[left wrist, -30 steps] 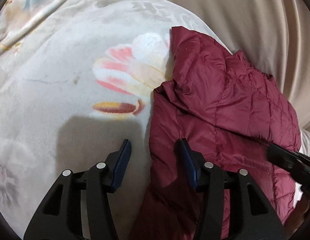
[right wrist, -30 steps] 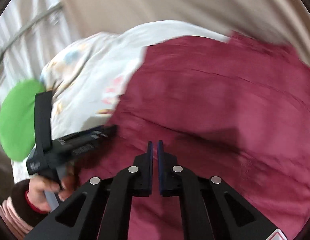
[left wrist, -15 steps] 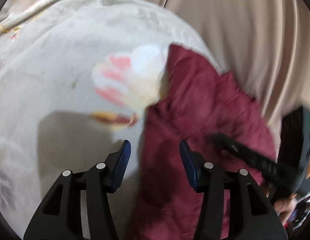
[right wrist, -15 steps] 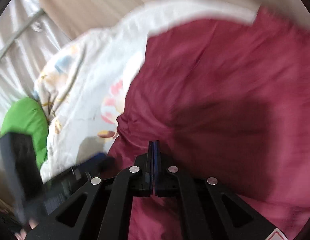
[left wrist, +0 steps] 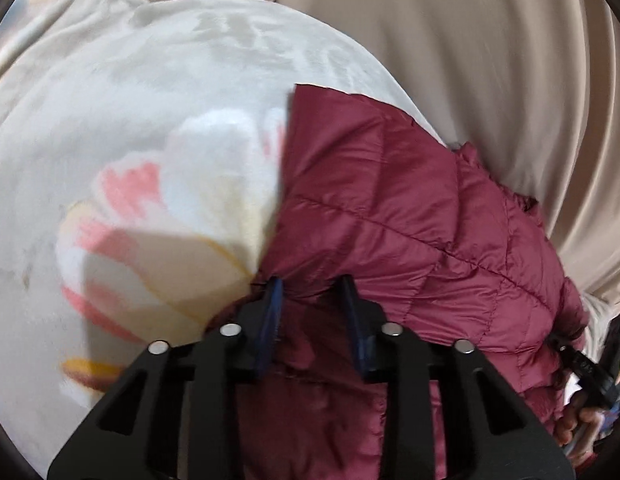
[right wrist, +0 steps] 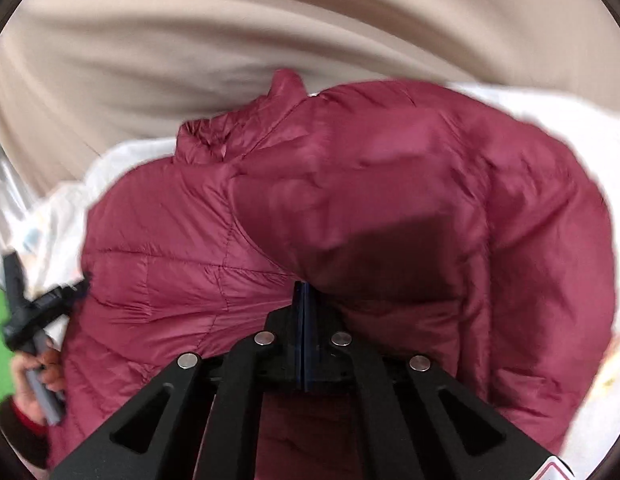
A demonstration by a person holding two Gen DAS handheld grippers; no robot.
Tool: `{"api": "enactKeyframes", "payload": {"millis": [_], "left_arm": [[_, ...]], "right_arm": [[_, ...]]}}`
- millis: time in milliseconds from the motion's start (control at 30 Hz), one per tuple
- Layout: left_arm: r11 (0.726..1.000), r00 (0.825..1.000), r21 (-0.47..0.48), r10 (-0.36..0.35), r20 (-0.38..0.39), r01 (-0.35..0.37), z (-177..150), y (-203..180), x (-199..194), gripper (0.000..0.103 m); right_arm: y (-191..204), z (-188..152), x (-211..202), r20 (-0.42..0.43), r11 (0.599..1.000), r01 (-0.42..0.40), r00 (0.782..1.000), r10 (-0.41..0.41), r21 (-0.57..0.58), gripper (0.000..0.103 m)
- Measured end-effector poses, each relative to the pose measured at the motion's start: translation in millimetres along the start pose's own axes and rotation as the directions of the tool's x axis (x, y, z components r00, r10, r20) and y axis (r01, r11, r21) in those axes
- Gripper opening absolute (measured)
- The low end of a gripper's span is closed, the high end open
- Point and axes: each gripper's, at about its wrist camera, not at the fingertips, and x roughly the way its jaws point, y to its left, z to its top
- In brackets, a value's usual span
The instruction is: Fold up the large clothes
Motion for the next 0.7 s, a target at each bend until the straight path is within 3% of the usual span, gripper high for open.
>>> {"api": "enactKeyframes", "payload": {"millis": [100,200,267,300,433,533,567,633,700], "left_arm": [[0.999,1.0,-0.035,-0.02,0.006,0.02,-2.3,9.8,-4.5,0.024],[1.0,1.0,-0.02,0.005,0.015,-0.005,-4.7,8.1,-6.3,0.024],[1.0,1.0,-0.014,0.015,0.021,-0.015,-6.0,6.1,-6.6,0.024],[1.0,1.0,-0.015,0.011,0.023,-0.011,-6.9,6.5,-7.1,0.024],[0.999,0.999,-0.034,0.014,0.035,-0.013,-9.2,7.3,-9.8,0.024],[0.998,0.999,-0.057,0.025,0.042,-0.023,-15.5,12.7,-18.7,0.023],[0.998,0.999,-0.058,0.032,0.036,-0.03,-18.4,13.9,-23.3,0.023],[0.998,0.999,-0.05,0.044,0.002,-0.044,-27.2,15.2,-37.7,0.03],[0.997,0.999,-0.064,0.042,-0.014,-0.043,-38.1,21.7,-62.7,0.069]], "right_arm": [[15.8,-1.1,-11.4,0.023,0.999,0.037,0.999,-0.038,0.023,0.0],[26.4,8.9,-38.3,0.137,0.998,0.069,0.988,-0.066,-0.015,0.0],[14.0,8.7,-26.2,0.105,0.982,0.188,0.977,-0.185,-0.022,0.0],[4.6,3.2,-7.9,0.048,0.976,0.211,0.977,-0.208,-0.059,0.0],[2.7,-2.1,-23.9,0.067,0.981,0.192,0.979,-0.191,-0.008,0.0],[10.0,-13.7,-55.8,0.099,0.983,0.185,0.978,-0.184,0.001,0.014],[14.2,-23.1,-68.9,0.103,0.977,0.213,0.972,-0.21,-0.017,0.023],[19.6,-47.9,-102.7,0.124,0.959,0.275,0.956,-0.266,-0.066,0.037],[25.5,-72.7,-125.3,0.135,0.951,0.294,0.95,-0.28,-0.1,0.05]]}}
